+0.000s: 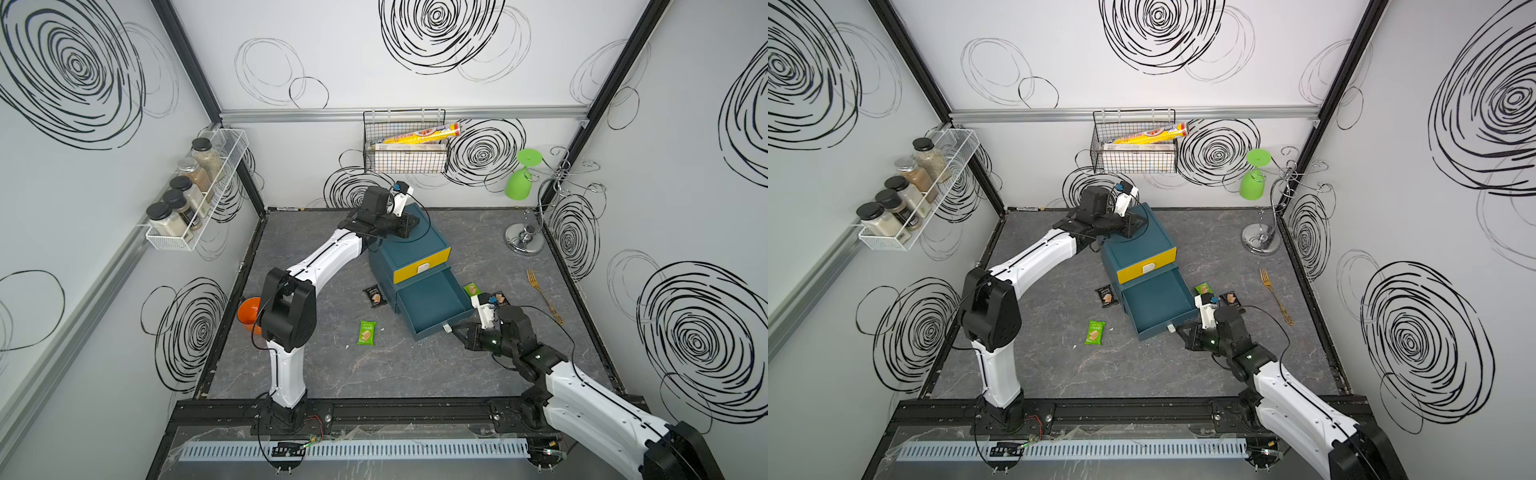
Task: Take the cookies out of the drawer
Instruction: Close the drawer in the storage box.
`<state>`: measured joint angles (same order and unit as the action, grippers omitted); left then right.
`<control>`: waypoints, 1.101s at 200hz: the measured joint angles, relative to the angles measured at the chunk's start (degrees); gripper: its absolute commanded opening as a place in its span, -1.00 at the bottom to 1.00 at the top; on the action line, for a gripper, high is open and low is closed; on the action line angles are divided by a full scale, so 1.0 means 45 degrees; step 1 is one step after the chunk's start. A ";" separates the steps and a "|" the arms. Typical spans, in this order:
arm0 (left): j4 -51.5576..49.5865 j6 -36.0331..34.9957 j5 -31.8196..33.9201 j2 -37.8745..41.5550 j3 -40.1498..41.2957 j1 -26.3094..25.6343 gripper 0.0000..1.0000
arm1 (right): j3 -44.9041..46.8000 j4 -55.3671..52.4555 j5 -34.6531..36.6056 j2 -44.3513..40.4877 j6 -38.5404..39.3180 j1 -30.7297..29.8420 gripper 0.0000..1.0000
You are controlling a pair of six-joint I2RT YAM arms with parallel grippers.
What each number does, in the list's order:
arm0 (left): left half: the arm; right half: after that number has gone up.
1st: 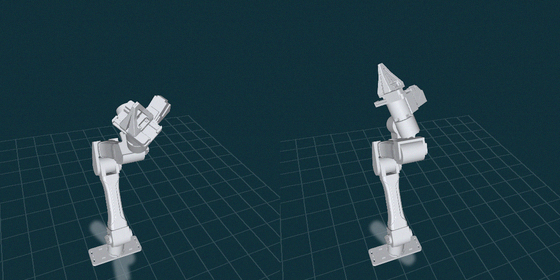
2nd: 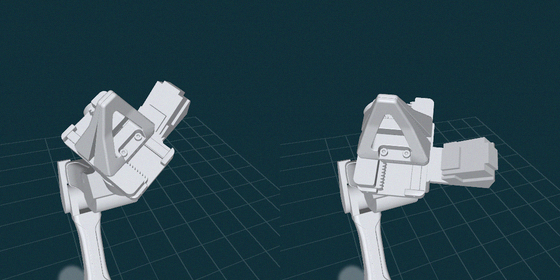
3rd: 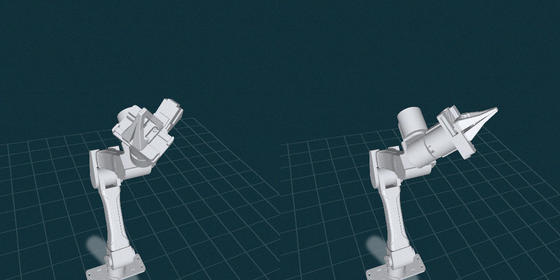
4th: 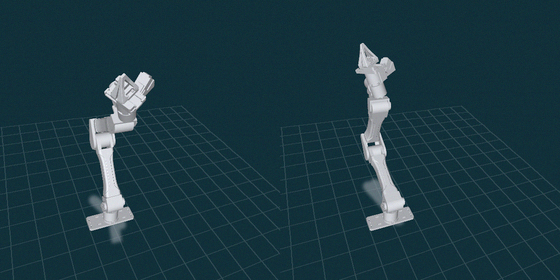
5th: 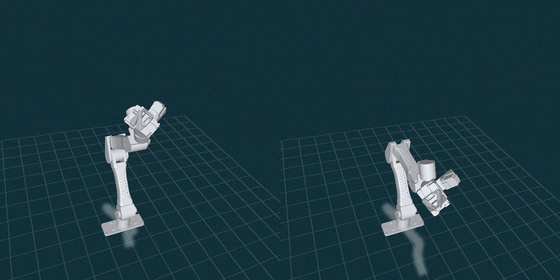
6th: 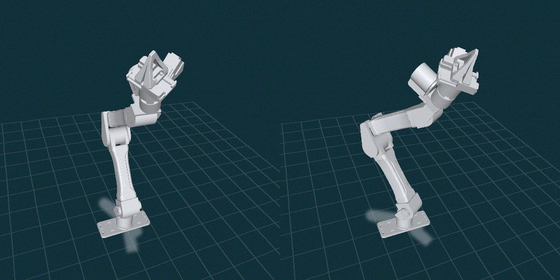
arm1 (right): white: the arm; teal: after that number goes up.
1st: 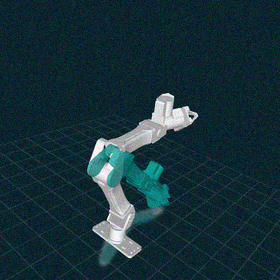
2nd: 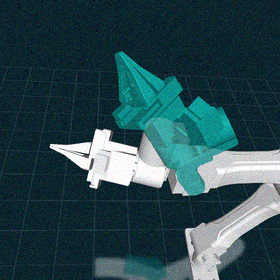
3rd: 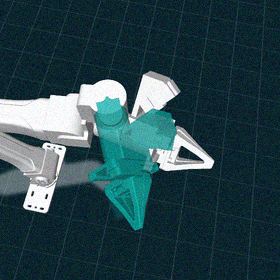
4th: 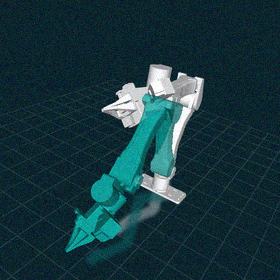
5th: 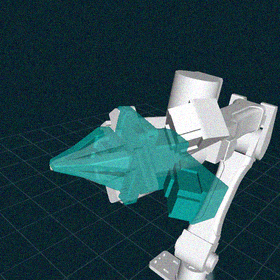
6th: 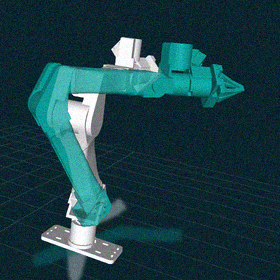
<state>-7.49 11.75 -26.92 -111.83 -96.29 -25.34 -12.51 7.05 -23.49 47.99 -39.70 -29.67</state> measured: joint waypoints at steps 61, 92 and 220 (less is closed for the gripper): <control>0.0699 -0.0151 -0.0189 0.0146 0.0457 0.0180 -1.00 | -0.0272 0.2890 0.0107 0.2312 -0.0403 -0.0155 -1.00; 0.0811 -0.0243 -0.0296 0.0170 0.0554 0.0189 -1.00 | -0.1107 0.4085 0.0126 0.3390 -0.0418 -0.0185 -1.00; 0.1797 -0.0403 -0.0656 0.0597 0.1564 0.0223 -1.00 | -0.3997 0.8782 -0.0267 0.9690 -0.0763 -0.0170 -1.00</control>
<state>0.60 9.93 -29.87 -109.14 -89.25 -24.34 -30.50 46.57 -24.69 91.59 -43.13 -30.44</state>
